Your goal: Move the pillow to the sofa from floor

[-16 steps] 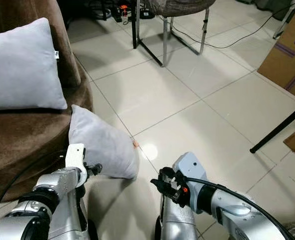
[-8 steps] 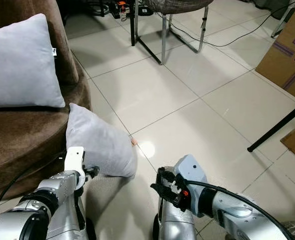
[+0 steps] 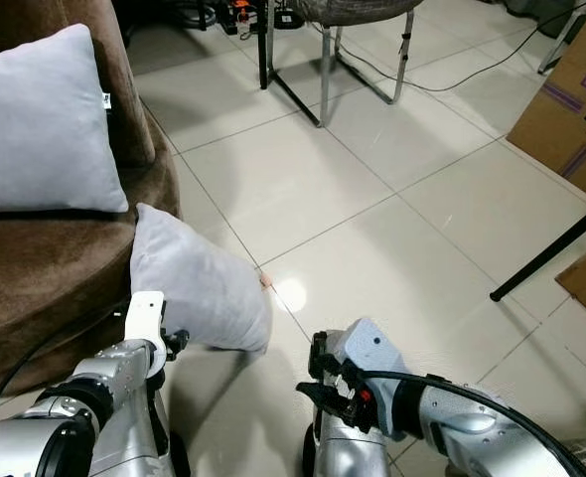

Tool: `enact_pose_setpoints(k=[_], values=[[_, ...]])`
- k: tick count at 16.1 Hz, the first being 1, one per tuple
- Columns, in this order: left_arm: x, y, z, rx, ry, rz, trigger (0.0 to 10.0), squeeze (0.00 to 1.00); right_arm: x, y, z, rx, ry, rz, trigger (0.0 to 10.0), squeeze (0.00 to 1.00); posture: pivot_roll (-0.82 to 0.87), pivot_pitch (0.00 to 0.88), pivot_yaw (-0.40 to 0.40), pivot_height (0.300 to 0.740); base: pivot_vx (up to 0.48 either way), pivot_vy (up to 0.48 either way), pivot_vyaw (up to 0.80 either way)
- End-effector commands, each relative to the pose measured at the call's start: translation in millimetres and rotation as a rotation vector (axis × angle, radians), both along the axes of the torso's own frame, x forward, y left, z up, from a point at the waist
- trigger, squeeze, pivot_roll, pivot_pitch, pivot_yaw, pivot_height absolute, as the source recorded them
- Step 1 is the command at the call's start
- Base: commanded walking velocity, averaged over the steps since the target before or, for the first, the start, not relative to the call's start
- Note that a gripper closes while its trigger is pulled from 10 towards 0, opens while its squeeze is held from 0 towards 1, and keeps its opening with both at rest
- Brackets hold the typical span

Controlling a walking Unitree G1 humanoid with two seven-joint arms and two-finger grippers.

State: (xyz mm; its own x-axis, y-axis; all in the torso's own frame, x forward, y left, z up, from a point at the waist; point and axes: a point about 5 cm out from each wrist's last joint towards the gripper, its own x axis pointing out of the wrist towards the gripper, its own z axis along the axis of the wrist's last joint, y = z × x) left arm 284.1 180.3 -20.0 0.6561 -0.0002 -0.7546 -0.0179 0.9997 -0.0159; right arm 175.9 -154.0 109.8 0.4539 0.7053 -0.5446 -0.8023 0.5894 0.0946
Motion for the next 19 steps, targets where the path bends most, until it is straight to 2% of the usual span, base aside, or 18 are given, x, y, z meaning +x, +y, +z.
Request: enact_pose_setpoints(k=[1,19], values=[[-1.8,0.2,-1.7,0.01,0.013,-0.011,0.0,0.0,-0.3,-0.2,-1.1,-0.014,0.003,0.016,10.0,0.0,-0.26,0.11,-0.041,0.485,0.0,0.0,0.0],[-3.0,1.7,-2.6,0.019,0.015,-0.02,0.0,0.0,0.7,1.0,-1.5,-0.015,0.0,0.016,10.0,0.0,-0.26,0.104,-0.037,0.485,0.0,0.0,0.0]])
